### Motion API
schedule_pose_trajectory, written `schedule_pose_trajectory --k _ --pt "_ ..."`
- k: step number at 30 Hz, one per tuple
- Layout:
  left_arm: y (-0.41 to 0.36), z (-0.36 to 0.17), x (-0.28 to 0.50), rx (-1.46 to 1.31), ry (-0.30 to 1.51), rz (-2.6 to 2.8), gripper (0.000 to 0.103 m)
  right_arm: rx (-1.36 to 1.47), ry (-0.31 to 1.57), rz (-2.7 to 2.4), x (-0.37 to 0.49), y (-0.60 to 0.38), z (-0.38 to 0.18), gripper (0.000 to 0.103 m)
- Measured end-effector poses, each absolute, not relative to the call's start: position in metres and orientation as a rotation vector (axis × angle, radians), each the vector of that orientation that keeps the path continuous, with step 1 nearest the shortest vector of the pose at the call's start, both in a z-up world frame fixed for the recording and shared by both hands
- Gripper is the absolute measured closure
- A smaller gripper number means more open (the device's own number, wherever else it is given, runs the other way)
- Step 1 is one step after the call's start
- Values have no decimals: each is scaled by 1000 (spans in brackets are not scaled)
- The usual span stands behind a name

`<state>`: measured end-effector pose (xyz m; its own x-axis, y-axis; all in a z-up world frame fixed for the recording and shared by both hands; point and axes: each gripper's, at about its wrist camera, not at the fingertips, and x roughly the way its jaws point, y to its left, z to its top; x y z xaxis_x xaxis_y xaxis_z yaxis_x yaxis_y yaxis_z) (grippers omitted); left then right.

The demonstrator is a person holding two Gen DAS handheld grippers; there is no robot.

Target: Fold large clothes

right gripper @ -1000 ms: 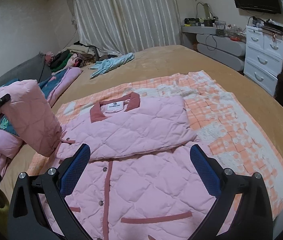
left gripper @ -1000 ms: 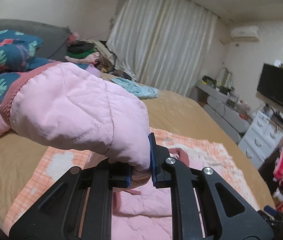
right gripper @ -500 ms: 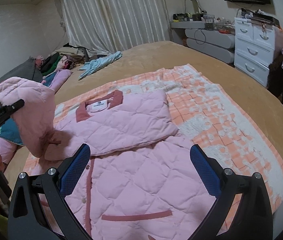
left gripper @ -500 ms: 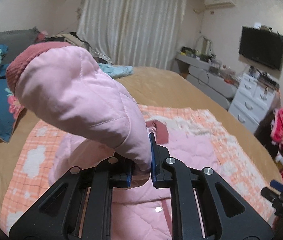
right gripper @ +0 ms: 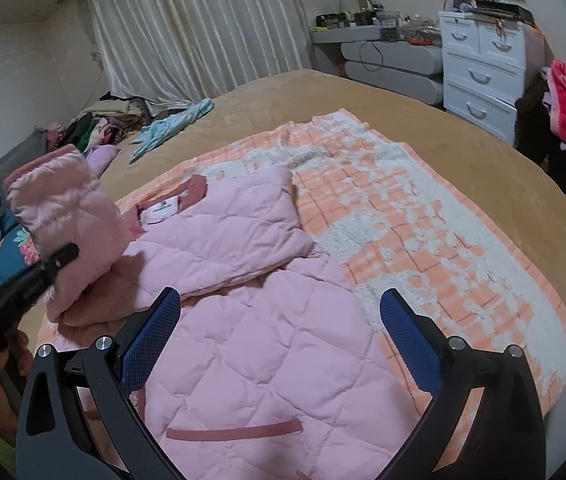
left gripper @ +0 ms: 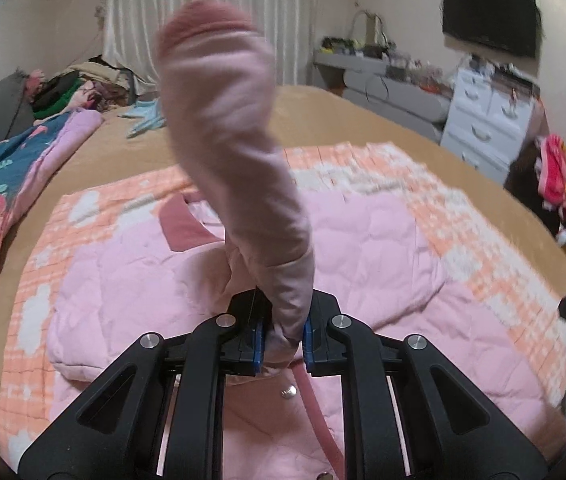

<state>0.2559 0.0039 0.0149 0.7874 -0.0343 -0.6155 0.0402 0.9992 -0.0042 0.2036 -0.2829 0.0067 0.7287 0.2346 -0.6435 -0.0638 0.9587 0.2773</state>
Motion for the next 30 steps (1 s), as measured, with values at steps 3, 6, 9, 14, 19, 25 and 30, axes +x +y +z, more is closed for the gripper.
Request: schedule_pose_trajectory --k 3,6,9,14,19,25,30 --pt "-7 2 260 46 689 -52 94 256 748 152 206 -289 1 4" --pt "-17 -9 263 77 713 -75 89 262 755 140 208 -293 -3 4" --pt "-28 -20 264 116 739 -100 84 264 761 132 210 -296 -6 4" --pt "-41 -39 257 174 801 -172 25 271 777 114 215 -297 -12 4" --pt "-35 -41 239 146 848 -277 13 271 797 115 222 -290 -18 4" --pt "14 -21 229 21 813 -276 9 247 829 143 231 -265 -27 4" --pt "75 -12 232 -39 782 -137 9 225 865 195 240 -234 -38 4"
